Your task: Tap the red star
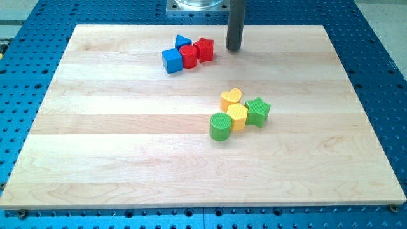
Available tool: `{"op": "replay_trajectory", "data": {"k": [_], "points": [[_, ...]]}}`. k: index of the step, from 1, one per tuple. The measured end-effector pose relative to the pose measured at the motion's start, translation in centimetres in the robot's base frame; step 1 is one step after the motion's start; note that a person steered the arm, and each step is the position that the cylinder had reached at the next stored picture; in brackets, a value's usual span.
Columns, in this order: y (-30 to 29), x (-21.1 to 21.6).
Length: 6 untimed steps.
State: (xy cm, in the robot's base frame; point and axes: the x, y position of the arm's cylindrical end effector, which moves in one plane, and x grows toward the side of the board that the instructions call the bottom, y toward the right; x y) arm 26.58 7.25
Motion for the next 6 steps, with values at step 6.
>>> {"op": "replay_trajectory", "data": {"k": [6], "points": [[-5.6,-4.2]]}}
